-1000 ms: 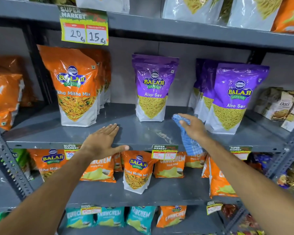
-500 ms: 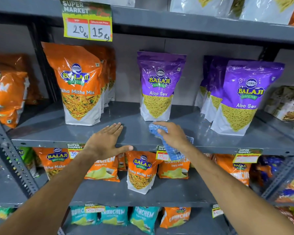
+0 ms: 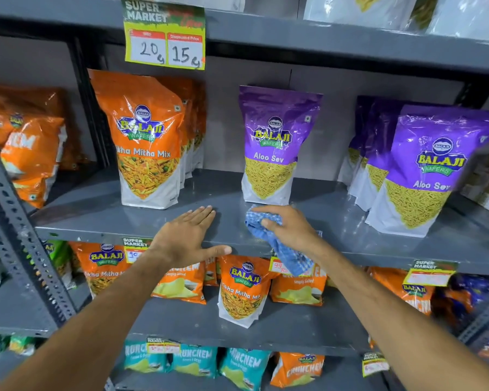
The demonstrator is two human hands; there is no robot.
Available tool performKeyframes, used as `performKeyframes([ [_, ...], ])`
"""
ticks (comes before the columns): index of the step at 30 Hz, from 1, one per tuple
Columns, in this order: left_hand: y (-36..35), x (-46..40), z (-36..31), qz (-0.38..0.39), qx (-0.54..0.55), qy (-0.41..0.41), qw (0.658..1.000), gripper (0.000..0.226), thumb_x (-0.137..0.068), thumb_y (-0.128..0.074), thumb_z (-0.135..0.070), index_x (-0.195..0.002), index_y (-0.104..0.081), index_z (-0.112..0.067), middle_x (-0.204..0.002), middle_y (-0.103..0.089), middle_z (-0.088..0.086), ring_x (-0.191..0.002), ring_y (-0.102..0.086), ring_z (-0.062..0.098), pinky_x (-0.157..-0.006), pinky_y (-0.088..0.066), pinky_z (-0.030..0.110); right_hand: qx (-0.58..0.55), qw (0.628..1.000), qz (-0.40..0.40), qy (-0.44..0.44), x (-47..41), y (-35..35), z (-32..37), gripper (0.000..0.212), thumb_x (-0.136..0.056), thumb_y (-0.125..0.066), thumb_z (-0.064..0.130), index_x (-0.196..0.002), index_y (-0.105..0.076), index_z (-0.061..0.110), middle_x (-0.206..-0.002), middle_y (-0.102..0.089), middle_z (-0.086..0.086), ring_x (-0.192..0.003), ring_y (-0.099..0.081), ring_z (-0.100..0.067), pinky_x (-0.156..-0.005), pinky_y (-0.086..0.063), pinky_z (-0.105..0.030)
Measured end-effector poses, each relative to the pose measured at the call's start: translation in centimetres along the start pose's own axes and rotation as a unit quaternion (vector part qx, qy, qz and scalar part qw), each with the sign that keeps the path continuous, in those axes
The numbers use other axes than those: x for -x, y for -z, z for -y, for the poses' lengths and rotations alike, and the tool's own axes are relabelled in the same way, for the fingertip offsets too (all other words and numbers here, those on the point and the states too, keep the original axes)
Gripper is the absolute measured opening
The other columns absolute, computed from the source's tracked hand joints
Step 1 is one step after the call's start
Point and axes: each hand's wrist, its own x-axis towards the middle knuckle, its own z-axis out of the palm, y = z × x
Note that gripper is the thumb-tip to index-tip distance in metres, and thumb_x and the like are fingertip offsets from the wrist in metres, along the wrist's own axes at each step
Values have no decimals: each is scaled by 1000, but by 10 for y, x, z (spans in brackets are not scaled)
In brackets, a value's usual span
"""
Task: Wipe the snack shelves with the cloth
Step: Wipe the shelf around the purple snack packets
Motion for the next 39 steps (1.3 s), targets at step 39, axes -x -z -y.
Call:
performKeyframes([
  [39, -4, -2, 1, -12, -5, 0, 1000, 117, -83, -24, -97, -168, -6, -20, -176, -6, -5, -162, -9, 13, -128, -8, 31, 56, 992, -105, -35, 1, 60, -38, 41, -94, -65, 17, -130, -65, 35, -129, -69, 10, -123, -64, -17, -107, -47, -36],
])
